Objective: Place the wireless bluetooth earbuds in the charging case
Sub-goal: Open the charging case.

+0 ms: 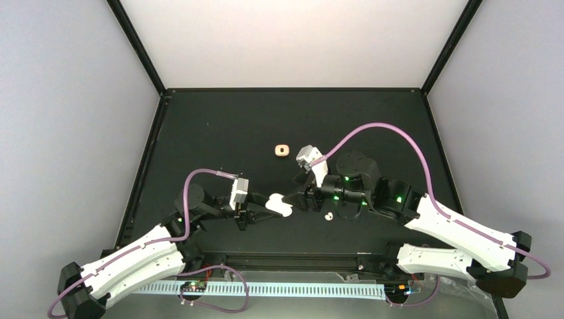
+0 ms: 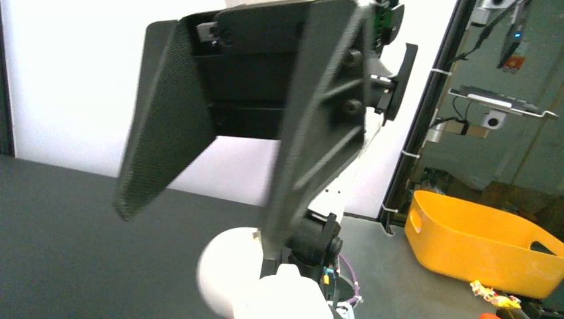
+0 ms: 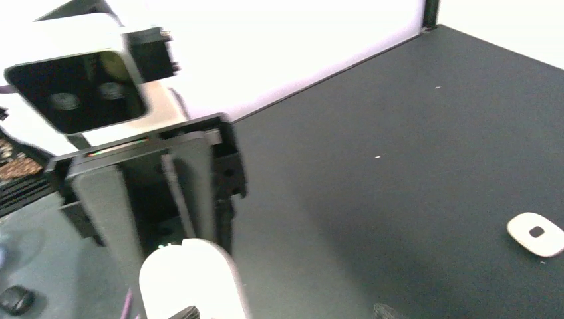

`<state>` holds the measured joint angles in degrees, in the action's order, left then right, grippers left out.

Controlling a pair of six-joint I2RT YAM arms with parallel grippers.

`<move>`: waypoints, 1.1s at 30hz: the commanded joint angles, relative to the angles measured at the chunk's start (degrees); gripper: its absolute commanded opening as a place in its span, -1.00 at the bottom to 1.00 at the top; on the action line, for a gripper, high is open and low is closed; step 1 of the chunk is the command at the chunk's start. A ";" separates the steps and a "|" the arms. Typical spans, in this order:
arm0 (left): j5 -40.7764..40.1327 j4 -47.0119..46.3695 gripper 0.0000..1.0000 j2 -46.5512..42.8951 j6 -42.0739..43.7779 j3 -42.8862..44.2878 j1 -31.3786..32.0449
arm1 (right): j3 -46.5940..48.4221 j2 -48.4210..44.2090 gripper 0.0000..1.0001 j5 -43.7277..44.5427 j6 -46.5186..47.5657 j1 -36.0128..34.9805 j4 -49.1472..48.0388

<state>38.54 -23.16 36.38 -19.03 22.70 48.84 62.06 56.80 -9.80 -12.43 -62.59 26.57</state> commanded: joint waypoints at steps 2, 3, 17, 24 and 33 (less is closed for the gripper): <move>2.44 -1.99 -0.97 -1.59 0.92 2.61 0.48 | -0.27 -0.96 0.34 5.65 -0.83 0.62 -0.08; 2.28 -1.98 -0.97 -1.64 0.92 2.61 0.47 | -0.25 -0.98 0.34 5.10 -0.84 0.67 -0.23; -1.50 -0.75 -0.97 -1.92 1.18 2.61 0.47 | -0.21 -2.00 0.45 -1.29 -0.55 0.62 -2.15; -2.20 -0.71 -0.97 -2.00 1.18 2.61 0.47 | -0.26 -1.48 0.45 -2.31 -0.23 0.62 -1.94; -3.67 0.17 -0.97 -2.77 1.43 2.38 0.47 | -1.21 -4.85 0.45 2.05 -0.89 0.81 -3.09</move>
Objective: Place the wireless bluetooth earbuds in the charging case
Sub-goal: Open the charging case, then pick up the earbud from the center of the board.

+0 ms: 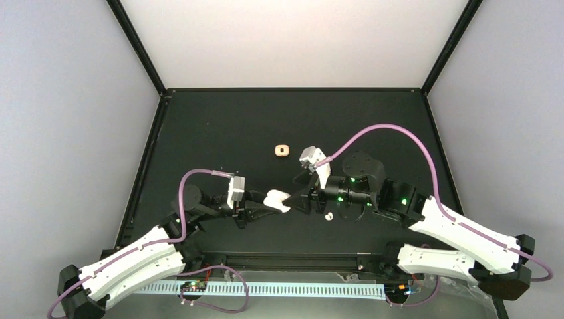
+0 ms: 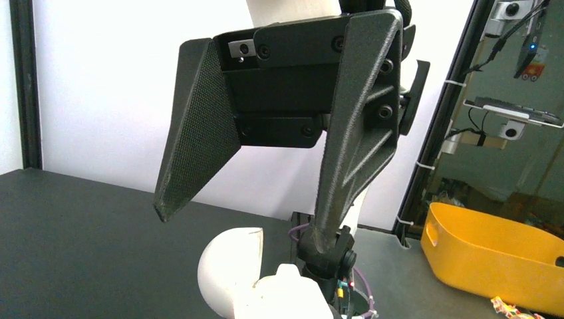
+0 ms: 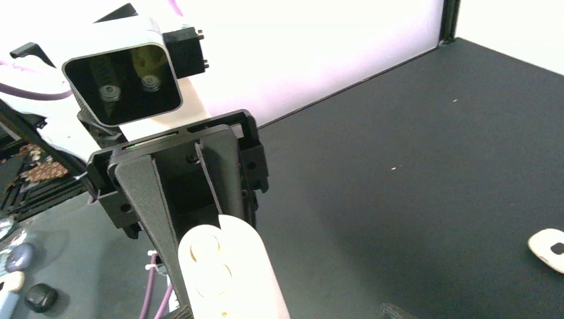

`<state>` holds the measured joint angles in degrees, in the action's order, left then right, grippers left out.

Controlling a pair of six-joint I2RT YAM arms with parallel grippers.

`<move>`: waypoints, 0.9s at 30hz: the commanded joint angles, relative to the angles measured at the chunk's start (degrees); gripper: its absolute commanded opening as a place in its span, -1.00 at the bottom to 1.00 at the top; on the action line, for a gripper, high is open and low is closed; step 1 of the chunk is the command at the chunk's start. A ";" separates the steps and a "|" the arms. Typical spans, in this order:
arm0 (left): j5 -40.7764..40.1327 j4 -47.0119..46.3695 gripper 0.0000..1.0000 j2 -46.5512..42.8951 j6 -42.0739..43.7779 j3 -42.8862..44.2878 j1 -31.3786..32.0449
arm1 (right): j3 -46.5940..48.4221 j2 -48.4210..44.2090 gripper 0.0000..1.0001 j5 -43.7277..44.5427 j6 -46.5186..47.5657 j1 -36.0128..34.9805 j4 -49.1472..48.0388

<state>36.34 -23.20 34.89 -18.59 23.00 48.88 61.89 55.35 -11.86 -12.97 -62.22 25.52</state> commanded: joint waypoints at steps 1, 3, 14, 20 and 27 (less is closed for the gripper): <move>-1.81 0.29 -0.97 -1.56 1.01 1.94 0.45 | -1.35 -4.54 0.47 5.96 -0.55 0.66 -1.82; -2.23 0.28 -0.97 -2.11 1.01 1.48 0.47 | -2.65 -7.15 0.50 8.62 -1.47 2.48 -0.83; -3.32 -0.03 -0.97 -4.51 0.66 -0.61 0.43 | -29.31 -11.49 0.36 1.58 -19.38 24.06 2.63; -3.50 -0.07 -0.97 -5.24 0.42 -1.44 0.43 | -39.00 -4.13 0.17 1.03 -24.50 25.34 -6.95; -4.03 0.79 -0.97 -6.19 1.19 -1.84 0.45 | -38.42 3.49 0.08 -0.18 -21.33 25.32 -9.26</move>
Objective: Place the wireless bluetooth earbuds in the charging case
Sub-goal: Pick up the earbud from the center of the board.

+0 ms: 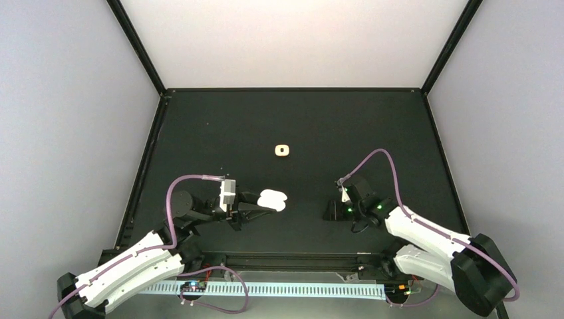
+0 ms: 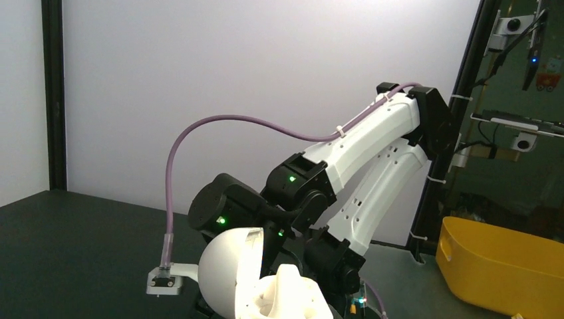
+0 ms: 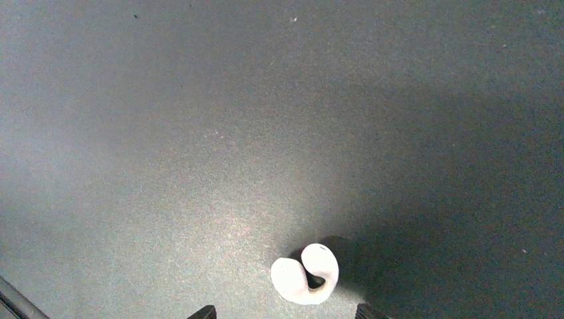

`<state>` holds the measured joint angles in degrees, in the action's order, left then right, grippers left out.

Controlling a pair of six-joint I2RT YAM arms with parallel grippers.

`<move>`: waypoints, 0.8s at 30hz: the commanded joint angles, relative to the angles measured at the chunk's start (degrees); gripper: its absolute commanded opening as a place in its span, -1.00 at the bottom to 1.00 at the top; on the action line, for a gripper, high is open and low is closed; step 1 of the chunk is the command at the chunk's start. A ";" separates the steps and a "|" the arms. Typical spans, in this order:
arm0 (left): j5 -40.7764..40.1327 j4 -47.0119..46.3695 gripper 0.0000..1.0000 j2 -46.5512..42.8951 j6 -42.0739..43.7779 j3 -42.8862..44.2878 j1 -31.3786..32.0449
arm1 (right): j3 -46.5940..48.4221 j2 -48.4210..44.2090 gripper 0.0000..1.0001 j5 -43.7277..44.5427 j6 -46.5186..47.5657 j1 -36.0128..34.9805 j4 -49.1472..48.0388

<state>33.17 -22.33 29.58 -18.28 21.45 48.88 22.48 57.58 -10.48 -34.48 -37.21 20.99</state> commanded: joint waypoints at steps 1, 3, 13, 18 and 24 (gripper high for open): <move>-0.83 -0.27 -0.97 -0.84 0.80 -0.49 0.43 | 0.91 1.63 0.07 -1.56 0.20 0.35 -5.10; -0.83 -0.69 -0.97 -0.72 0.71 -0.78 0.42 | 0.62 2.37 0.06 -2.16 -0.03 0.32 -6.30; -0.74 -0.36 -0.97 -0.45 1.17 -0.86 0.42 | 0.15 6.20 0.07 -7.46 -1.10 0.30 -9.06; -0.65 -0.78 -0.97 -0.06 1.07 -0.89 0.43 | 1.25 9.21 0.08 -14.35 -0.53 -0.17 -11.70; -0.47 -0.90 -0.97 0.18 0.93 -0.89 0.43 | 4.28 11.24 0.08 -18.58 1.28 -1.22 -12.18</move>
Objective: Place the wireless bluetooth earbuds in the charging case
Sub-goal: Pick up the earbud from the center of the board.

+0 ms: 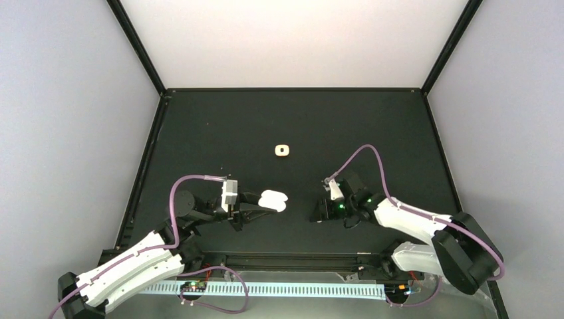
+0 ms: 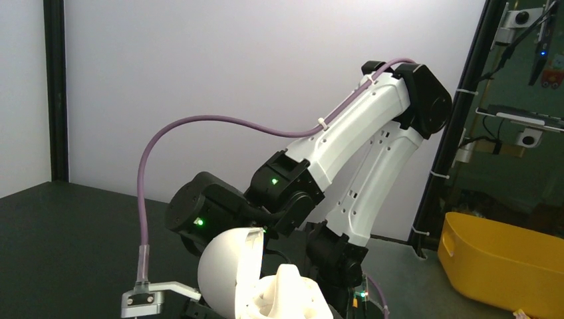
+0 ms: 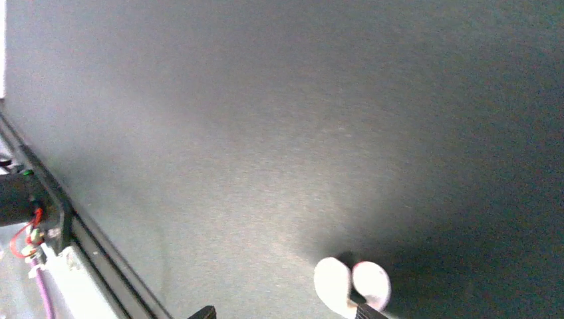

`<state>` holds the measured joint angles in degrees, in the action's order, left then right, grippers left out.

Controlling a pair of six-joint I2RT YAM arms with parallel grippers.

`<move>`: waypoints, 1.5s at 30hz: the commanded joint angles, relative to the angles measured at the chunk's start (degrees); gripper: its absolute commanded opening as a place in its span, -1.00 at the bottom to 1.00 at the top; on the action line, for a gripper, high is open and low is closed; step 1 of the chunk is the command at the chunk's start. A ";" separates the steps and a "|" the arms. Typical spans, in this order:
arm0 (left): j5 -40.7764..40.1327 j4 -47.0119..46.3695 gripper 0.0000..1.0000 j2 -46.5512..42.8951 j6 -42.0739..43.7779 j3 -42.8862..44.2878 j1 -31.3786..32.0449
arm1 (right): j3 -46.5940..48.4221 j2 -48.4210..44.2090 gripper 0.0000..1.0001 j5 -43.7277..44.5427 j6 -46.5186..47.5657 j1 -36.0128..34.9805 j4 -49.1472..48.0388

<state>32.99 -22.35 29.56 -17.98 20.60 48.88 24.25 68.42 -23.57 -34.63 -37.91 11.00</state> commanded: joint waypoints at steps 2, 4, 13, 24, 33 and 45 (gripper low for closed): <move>-0.30 -0.88 -0.97 0.28 0.56 -0.03 0.47 | 3.61 -0.56 0.08 -6.73 2.63 -0.68 -1.82; -0.34 -0.92 -0.97 0.27 0.57 -0.03 0.44 | 5.10 -1.73 0.09 -5.61 3.96 -0.68 0.76; -0.40 -0.77 -0.97 0.10 0.76 -0.12 0.43 | 5.72 -1.26 0.11 5.44 6.50 -0.50 2.80; -0.32 -0.04 -0.97 -0.41 0.86 0.08 0.45 | 5.91 6.19 0.13 0.62 8.24 -0.50 0.17; 0.16 -0.77 -0.97 0.65 0.67 0.40 0.47 | 3.52 5.93 0.13 -2.28 8.37 -0.92 0.91; 0.20 -0.70 -0.97 0.44 0.66 0.41 0.45 | 4.28 -4.38 0.09 6.90 8.08 -3.18 6.65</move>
<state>33.01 -22.33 30.11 -17.96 20.58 48.88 27.49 70.72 -24.25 -27.09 -40.82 14.90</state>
